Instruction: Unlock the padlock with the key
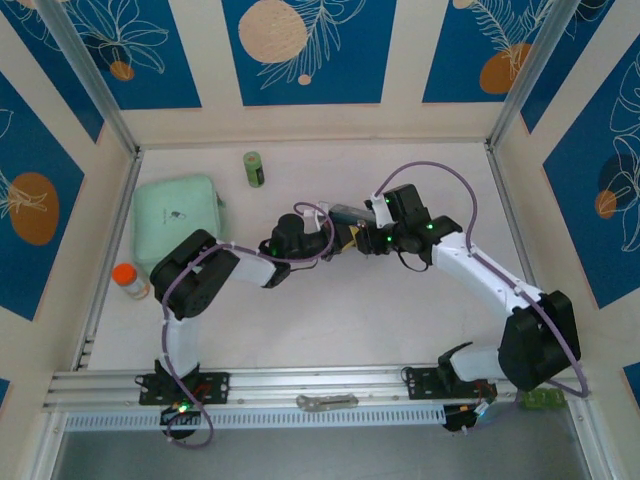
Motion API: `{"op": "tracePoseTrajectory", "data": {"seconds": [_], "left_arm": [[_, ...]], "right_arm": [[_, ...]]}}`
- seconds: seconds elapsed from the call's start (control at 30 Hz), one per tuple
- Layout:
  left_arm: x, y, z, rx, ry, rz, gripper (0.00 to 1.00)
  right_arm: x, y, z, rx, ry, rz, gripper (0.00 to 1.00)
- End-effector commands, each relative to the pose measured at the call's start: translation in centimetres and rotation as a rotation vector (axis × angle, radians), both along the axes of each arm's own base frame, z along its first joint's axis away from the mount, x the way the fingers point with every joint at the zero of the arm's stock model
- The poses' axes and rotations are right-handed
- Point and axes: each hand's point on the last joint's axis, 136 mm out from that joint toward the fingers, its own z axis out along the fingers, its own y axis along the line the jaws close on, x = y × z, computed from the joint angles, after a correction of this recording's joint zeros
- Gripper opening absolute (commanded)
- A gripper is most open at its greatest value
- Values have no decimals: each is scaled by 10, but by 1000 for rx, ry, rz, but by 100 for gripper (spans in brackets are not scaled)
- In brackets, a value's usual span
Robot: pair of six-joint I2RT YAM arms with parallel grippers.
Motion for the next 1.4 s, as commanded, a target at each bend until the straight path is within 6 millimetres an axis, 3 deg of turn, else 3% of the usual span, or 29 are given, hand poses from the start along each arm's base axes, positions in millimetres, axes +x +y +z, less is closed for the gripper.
{"op": "tracePoseTrajectory", "data": {"seconds": [0.0, 0.33, 0.5, 0.9, 1.27, 1.37], "left_arm": [[0, -8, 34, -51, -94, -22, 0], [2, -8, 38, -58, -90, -18, 0], [2, -8, 41, -69, -90, -21, 0], [0, -8, 49, -108, -83, -31, 0], [-1, -6, 57, -127, -80, -30, 0], [-1, -6, 59, -139, -75, -29, 0]], "right_arm": [[-4, -4, -6, -76, -20, 17, 39], [-3, 1, -30, -249, -14, 32, 31], [1, -6, -30, -373, -67, 24, 31], [5, -1, -49, -595, -130, 91, 34], [18, 2, -54, -793, -257, 114, 14], [20, 0, -55, -828, -284, 108, 13]]}}
